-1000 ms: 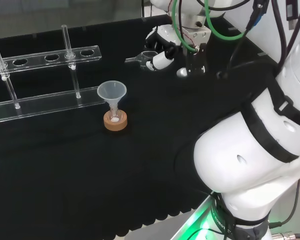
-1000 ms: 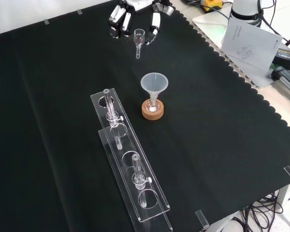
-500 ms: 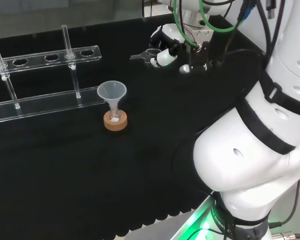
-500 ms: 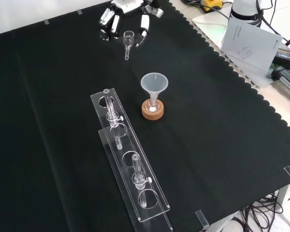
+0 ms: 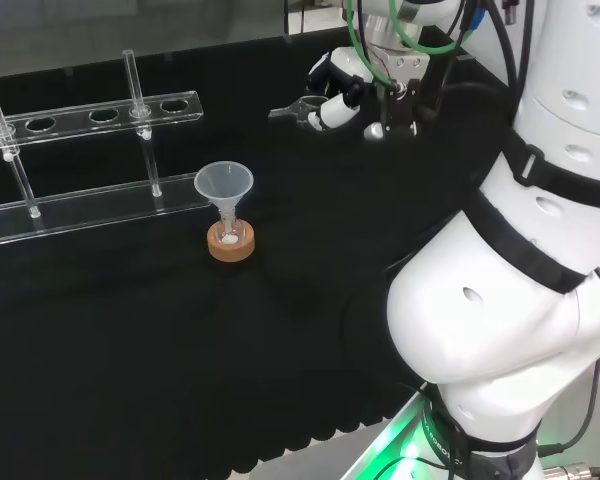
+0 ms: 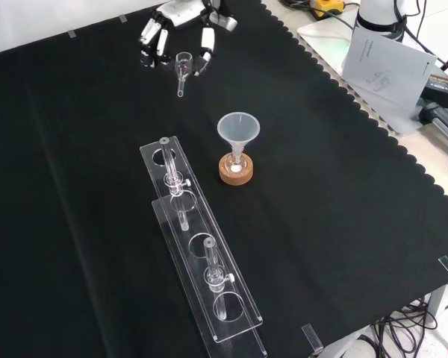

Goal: Put the weighing funnel back on the table.

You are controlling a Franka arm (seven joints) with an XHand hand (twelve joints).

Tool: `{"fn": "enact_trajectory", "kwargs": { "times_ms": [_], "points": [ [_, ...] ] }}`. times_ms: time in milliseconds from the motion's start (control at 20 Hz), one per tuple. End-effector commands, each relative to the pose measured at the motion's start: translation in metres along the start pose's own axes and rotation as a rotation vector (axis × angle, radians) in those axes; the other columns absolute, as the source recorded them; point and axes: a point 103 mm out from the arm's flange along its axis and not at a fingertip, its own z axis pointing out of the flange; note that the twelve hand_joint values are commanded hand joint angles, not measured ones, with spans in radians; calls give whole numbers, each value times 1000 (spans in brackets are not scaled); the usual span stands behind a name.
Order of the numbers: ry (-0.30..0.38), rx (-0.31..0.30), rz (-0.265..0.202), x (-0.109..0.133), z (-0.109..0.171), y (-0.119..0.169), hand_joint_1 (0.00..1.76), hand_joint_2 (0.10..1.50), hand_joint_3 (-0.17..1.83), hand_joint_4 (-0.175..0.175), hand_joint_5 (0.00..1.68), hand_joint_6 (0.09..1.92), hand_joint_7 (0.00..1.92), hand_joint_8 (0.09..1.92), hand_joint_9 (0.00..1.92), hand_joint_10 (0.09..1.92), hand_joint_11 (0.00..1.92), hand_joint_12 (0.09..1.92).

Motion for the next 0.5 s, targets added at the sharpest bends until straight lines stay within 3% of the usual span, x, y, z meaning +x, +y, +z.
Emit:
{"fn": "enact_trajectory", "kwargs": {
  "times_ms": [50,500],
  "points": [
    [50,84,-36,-12,41,44,1064,743,639,175,1099,968,426,691,728,522,526,1227],
    [86,124,-43,-19,68,61,1064,742,640,175,1100,967,426,690,728,522,524,1231]
  ]
}}
